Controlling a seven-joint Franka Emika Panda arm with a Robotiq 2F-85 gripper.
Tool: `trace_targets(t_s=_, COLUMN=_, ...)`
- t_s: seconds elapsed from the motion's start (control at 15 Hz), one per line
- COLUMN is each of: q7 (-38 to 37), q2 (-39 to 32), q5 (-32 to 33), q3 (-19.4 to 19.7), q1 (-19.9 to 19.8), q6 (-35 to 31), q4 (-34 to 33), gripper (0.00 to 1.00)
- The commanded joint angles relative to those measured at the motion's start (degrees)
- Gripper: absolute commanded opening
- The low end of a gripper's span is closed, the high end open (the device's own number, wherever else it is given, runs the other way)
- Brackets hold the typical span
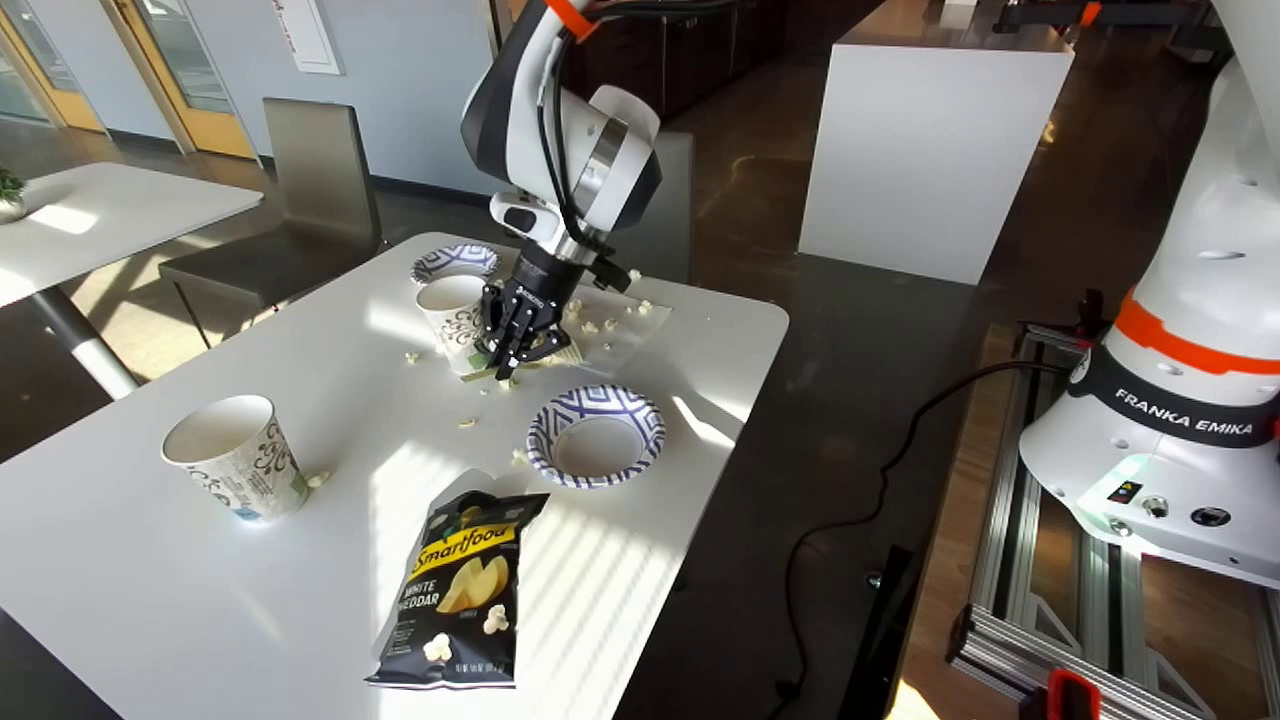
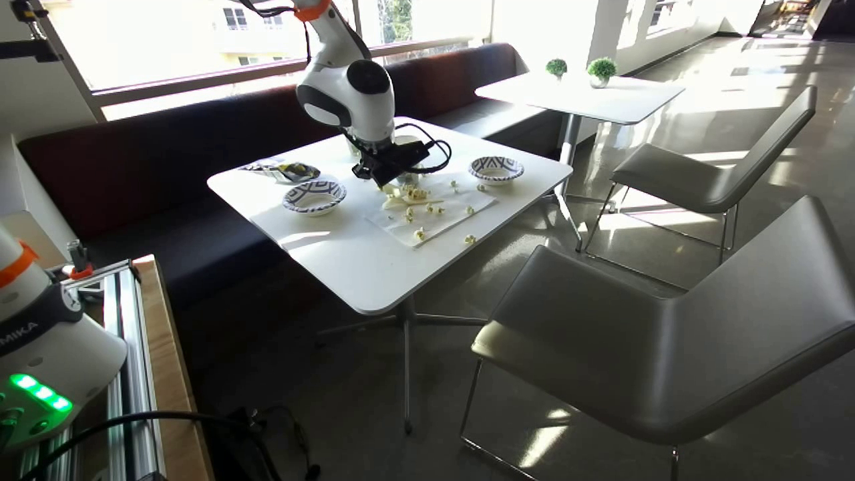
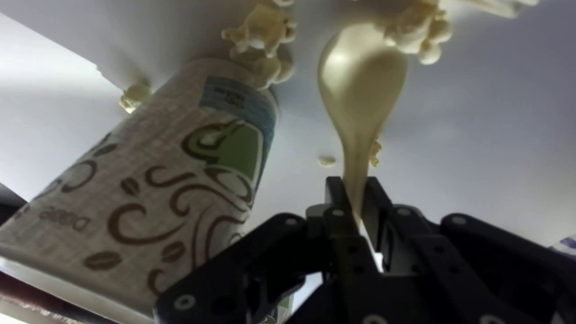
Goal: Use the spoon to place one white item inside the cup
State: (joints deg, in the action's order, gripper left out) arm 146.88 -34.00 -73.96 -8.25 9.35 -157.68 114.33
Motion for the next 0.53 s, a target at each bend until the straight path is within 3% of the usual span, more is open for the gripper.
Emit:
trace_targets(t_s=0.0, q7=-4.17, q2=-0.42, q5=-0.20, q3=0.05, q1=0.54, q6=0.09, q4=0.36, gripper=0.03)
trace_targets(t_s=0.27, q7=-7.72, q2=-0.12, q5=-0.34, q3=0.14, q1=0.31, q6=0.04, q4=0.72, gripper=0.03)
trace_targets(t_s=0.47, q7=-6.57, q2=-0.05, q5=-4.39, q3=-1.34, q1=-1.74, q6=1.79, q4=0.18, gripper=0.03)
